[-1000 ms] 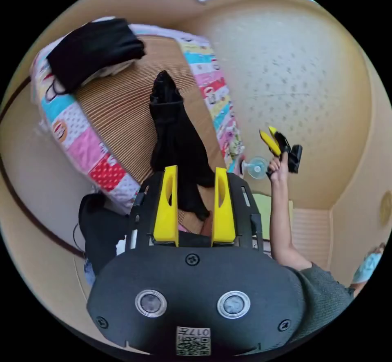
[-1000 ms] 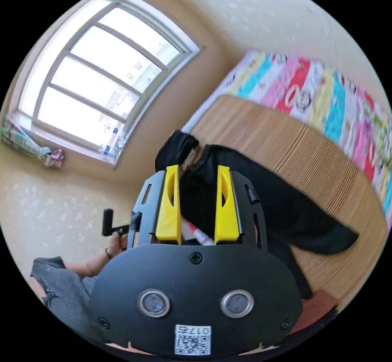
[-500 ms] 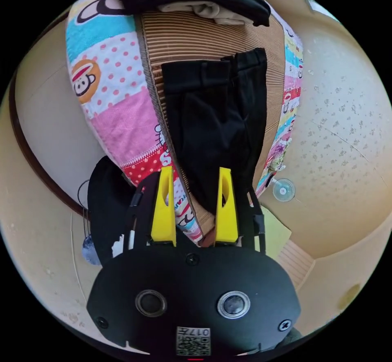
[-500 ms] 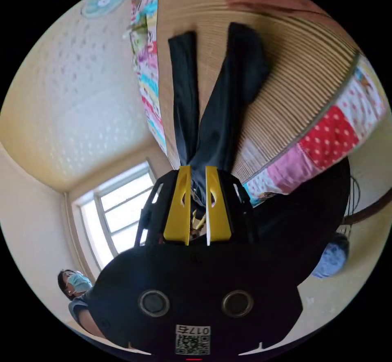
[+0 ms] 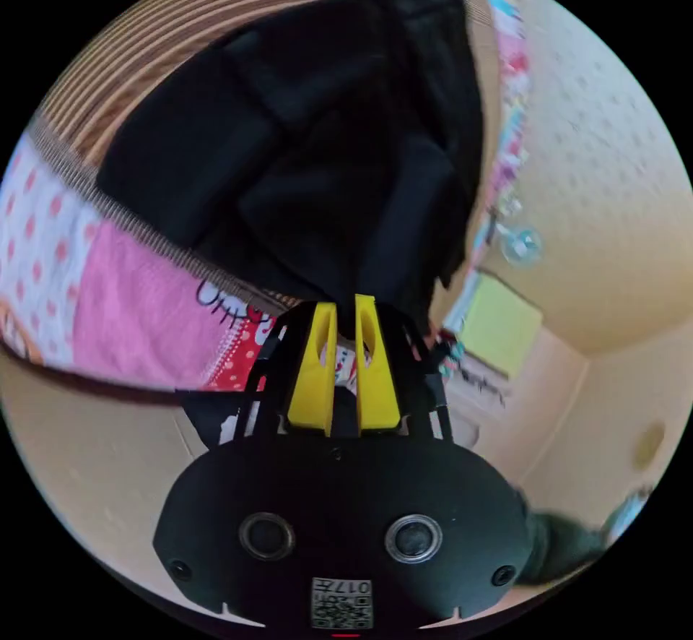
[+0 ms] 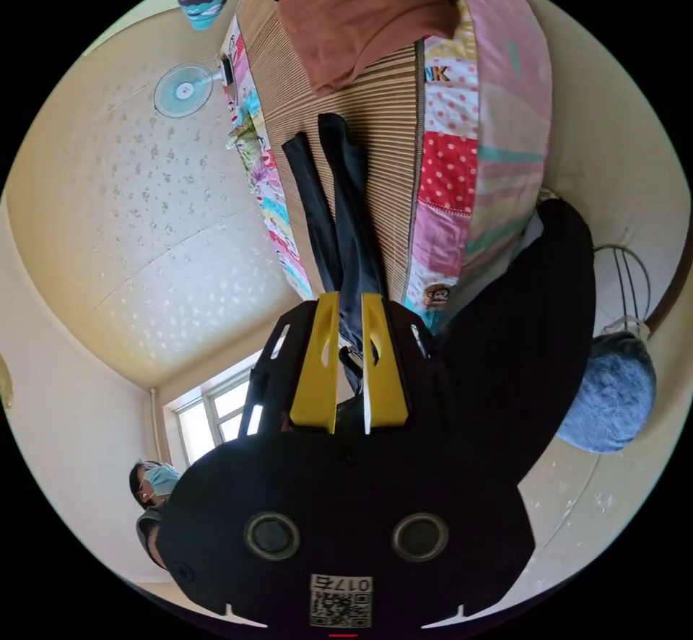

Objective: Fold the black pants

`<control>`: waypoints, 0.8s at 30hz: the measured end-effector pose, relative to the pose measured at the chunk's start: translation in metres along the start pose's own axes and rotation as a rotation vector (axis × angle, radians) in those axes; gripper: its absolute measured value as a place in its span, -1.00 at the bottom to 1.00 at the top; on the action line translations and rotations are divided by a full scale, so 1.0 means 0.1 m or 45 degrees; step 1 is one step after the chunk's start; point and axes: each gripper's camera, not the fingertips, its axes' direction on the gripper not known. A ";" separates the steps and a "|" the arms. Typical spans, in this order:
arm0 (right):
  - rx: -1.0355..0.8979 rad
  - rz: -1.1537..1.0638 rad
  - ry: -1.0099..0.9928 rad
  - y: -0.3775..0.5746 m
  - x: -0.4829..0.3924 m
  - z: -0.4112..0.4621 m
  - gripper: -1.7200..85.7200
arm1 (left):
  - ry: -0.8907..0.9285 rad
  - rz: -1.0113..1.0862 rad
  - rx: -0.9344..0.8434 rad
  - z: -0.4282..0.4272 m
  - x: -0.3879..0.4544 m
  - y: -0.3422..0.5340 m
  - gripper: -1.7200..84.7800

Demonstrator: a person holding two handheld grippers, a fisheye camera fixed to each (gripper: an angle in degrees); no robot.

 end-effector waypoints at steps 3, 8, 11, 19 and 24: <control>0.005 0.022 0.048 0.10 -0.16 -0.26 -0.84 | 0.039 0.173 -0.075 -0.47 -0.17 0.16 -0.85; 0.107 0.150 0.021 0.09 -0.36 -0.66 -0.79 | 0.157 -0.409 0.573 -1.28 -0.88 1.01 -0.84; 0.130 0.255 0.006 0.01 -0.48 -0.74 -0.72 | 0.295 -0.583 0.714 -1.24 -1.07 1.55 -0.82; -0.014 0.367 0.144 -0.40 -0.96 -0.71 -0.60 | 0.194 -0.638 0.437 -0.82 -1.03 2.47 -0.78; -0.046 0.309 0.268 -0.65 -1.38 -0.71 -0.60 | 0.195 -0.689 0.502 -0.91 -0.96 3.02 -0.79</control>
